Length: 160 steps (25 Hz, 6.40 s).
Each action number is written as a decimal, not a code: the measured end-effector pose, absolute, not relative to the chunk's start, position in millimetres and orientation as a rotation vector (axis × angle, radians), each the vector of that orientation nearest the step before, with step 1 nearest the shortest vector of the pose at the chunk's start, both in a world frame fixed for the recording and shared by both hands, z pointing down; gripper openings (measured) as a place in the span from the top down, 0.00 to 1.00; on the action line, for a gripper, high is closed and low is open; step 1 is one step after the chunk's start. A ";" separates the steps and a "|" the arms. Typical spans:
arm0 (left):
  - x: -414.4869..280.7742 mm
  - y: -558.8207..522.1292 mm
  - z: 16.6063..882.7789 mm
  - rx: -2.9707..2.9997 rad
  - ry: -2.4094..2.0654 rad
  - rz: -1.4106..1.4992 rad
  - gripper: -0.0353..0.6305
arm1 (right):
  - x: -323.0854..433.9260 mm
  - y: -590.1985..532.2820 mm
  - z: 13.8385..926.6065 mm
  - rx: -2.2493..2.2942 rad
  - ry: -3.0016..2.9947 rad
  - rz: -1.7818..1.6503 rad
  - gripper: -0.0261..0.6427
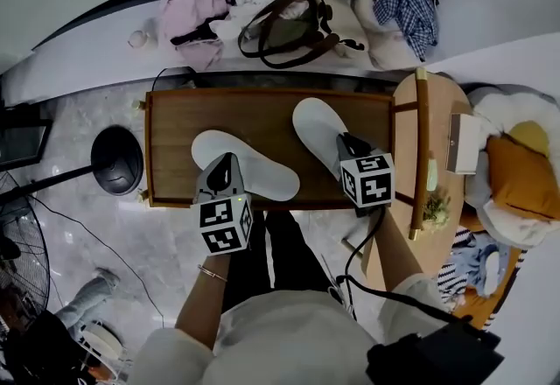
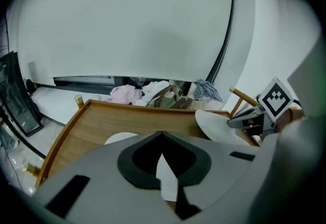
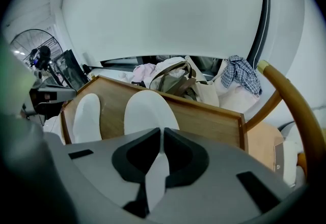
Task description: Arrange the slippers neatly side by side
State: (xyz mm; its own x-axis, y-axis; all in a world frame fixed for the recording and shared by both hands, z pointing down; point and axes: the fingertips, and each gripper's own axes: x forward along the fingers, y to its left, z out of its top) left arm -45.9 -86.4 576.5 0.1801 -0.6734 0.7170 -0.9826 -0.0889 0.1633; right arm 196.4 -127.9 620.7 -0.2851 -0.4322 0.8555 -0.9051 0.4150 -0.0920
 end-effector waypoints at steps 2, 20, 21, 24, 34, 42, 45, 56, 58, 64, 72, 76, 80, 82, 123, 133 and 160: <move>-44.8 -87.3 572.5 1.844 -1.559 0.627 0.93 | 198.1 -128.7 614.9 1.172 -1.888 0.777 0.89; -28.1 -91.3 526.6 1.977 -1.563 0.562 0.93 | 217.4 -130.4 548.4 1.472 -1.890 0.844 0.89; -26.8 -91.6 523.4 1.985 -1.563 0.558 0.93 | 218.0 -129.9 544.1 1.485 -1.893 0.849 0.89; -22.7 -94.0 513.6 2.012 -1.560 0.543 0.93 | 219.2 -129.0 531.8 1.522 -1.898 0.863 0.89; -6.0 -98.9 494.0 2.084 -1.527 0.499 0.93 | 216.8 -112.6 513.6 1.605 -1.893 0.948 0.89; 3.3 -99.0 499.4 2.100 -1.487 0.521 0.93 | 217.8 -99.1 521.2 1.641 -1.854 1.054 0.89; 5.8 -97.4 505.5 2.093 -1.475 0.535 0.93 | 218.9 -93.8 531.3 1.636 -1.832 1.090 0.89; 2.9 -112.4 533.2 2.033 -1.462 0.584 0.93 | 223.3 -104.6 566.3 1.598 -1.774 1.145 0.89; 3.0 -116.0 538.4 2.023 -1.459 0.594 0.93 | 224.8 -107.0 572.4 1.593 -1.762 1.154 0.89; 3.6 -126.6 551.1 1.998 -1.447 0.622 0.93 | 229.3 -116.2 590.2 1.563 -1.729 1.184 0.89; 1.3 -132.2 568.6 1.959 -1.432 0.656 0.93 | 229.7 -124.3 607.7 1.529 -1.702 1.197 0.89; 1.7 -135.3 573.6 1.954 -1.425 0.662 0.93 | 229.9 -124.3 616.2 1.513 -1.689 1.199 0.89; 3.0 -137.0 576.9 1.953 -1.418 0.667 0.93 | 229.8 -124.7 622.7 1.502 -1.681 1.203 0.89; 3.2 -136.8 578.9 1.949 -1.416 0.669 0.93 | 229.9 -125.2 625.1 1.500 -1.678 1.206 0.89; -16.2 -124.8 516.6 1.955 -1.545 0.499 0.93 | 215.8 -124.9 549.0 1.566 -1.850 0.988 0.79; -50.7 -102.1 488.8 1.903 -1.671 0.416 0.93 | 176.2 -124.6 518.7 1.468 -1.977 0.899 0.79; -167.0 -10.5 503.6 1.550 -1.932 0.283 0.93 | 23.3 -99.1 532.0 0.954 -2.153 0.755 0.79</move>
